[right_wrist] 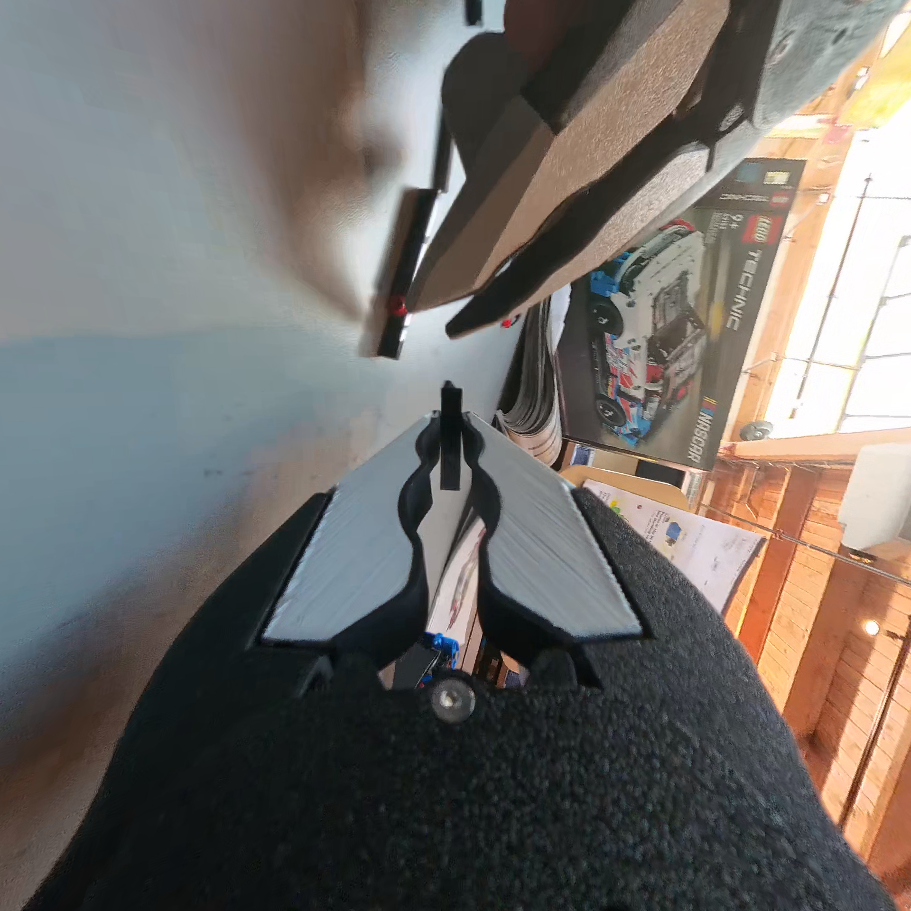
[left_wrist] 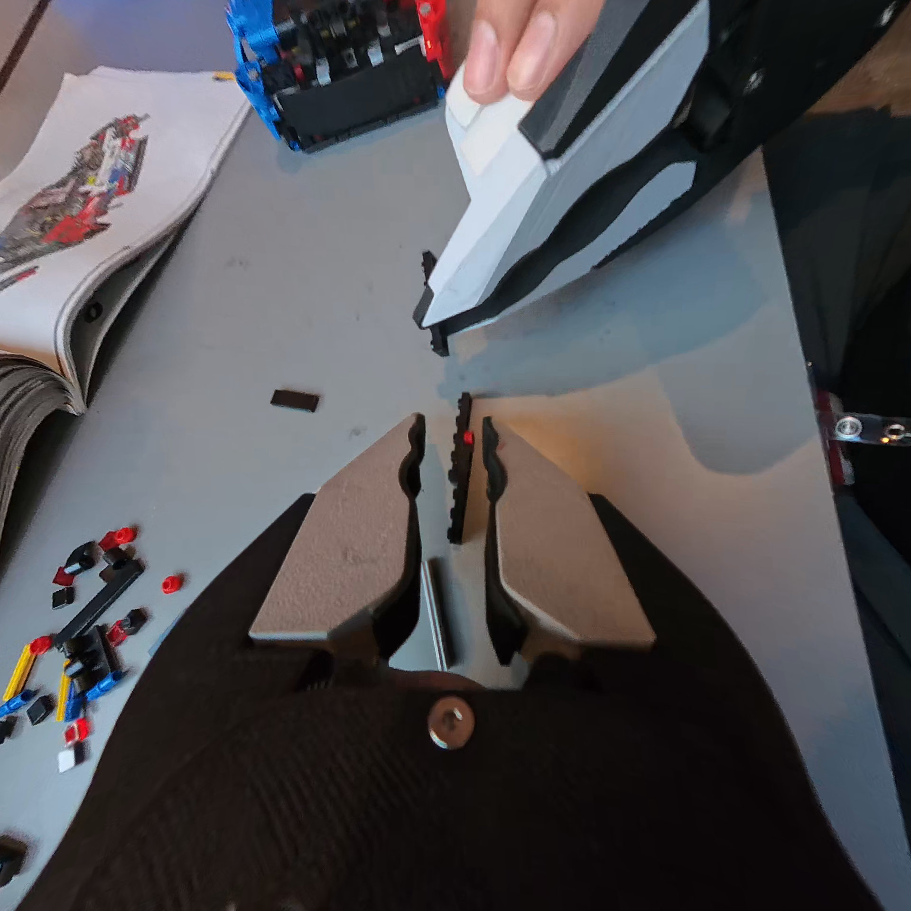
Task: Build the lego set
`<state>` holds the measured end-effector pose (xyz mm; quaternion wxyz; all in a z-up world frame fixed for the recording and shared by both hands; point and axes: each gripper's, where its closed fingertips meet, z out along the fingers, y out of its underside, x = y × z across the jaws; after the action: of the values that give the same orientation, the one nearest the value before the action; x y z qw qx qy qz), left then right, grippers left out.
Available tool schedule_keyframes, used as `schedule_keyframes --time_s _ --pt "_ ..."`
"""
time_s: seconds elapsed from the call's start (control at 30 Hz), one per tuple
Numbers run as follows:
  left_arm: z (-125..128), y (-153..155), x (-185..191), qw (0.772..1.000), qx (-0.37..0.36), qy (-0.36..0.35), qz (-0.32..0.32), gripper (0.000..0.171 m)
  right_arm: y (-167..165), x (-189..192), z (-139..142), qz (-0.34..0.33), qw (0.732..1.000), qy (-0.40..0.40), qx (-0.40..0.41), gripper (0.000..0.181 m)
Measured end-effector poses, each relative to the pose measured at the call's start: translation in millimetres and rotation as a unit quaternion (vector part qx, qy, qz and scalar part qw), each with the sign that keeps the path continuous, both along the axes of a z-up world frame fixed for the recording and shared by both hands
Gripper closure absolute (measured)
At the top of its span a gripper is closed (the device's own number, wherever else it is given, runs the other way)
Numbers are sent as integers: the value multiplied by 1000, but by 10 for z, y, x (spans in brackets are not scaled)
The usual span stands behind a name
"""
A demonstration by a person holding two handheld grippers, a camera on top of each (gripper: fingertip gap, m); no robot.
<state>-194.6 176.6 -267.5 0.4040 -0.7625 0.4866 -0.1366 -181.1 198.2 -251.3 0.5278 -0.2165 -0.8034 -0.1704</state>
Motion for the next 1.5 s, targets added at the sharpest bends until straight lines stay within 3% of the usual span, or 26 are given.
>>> schedule_keyframes --time_s 0.13,0.5,0.77,0.93,1.1,1.2,1.37,1.43,1.5 --pt "178 90 83 998 36 -44 18 155 -54 -29 32 5 1000 26 10 174" --pt "241 103 187 996 79 -52 10 168 -89 -46 127 3 998 63 2 174" --pt "324 86 216 982 184 -6 -28 169 -75 98 281 -21 981 103 -162 167" --pt "264 63 227 991 133 -26 -22 170 -165 115 162 -1 991 60 -123 167" --pt "265 -45 292 992 -18 -127 -13 170 -235 57 115 19 995 49 -85 170" --pt "279 -73 284 983 -73 -167 -10 170 -260 36 159 23 993 54 -107 174" --pt "306 -65 269 978 -92 -187 -4 170 -254 29 171 15 986 60 -152 174" --pt "274 -69 256 980 -95 -177 -5 169 -266 38 136 6 978 58 -200 174" --pt "173 -49 140 990 -78 -117 -2 154 -258 60 109 -11 965 58 -256 174"
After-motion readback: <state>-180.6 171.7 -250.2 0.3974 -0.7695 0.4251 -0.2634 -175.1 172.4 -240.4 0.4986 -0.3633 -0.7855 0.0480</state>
